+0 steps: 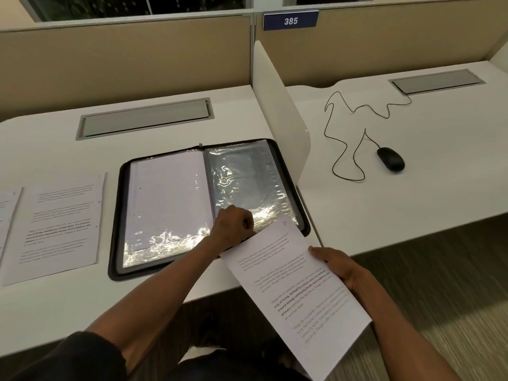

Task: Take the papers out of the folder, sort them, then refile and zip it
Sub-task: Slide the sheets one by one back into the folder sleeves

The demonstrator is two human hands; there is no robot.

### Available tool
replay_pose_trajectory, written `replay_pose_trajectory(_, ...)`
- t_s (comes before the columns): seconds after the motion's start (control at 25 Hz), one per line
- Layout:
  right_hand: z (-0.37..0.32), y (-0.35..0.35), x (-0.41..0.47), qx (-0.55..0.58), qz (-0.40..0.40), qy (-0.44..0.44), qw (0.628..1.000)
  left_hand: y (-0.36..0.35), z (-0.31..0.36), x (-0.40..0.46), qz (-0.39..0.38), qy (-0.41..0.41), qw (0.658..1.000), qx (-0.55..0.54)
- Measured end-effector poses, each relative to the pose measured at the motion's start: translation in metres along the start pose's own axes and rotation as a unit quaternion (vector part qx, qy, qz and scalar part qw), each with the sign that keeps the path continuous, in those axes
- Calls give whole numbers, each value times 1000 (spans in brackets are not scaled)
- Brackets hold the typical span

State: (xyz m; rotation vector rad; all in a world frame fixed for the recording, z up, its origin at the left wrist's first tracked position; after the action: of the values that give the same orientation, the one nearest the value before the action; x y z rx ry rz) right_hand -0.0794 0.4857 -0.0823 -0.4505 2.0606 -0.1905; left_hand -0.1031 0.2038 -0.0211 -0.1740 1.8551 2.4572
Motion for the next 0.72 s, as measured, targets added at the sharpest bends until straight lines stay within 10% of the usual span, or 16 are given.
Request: replay_pose_trajectory(0.72, 32, -13, 6, -6, -43, -44, 998, -5, 2, 1, 5, 12, 1000, 7)
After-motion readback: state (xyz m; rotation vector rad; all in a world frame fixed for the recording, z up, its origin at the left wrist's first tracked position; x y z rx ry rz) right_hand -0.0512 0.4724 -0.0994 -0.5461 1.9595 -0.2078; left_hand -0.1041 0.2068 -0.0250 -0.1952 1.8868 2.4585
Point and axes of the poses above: each hand's wrist, its own x-axis towards the middle knuckle, its own y-axis out of the back of the hand, z = x × y, the point moved 8 cm from there along x, towards the middle knuckle, and after that the axes turned 15 degrees about x, right-handed, at the moved point
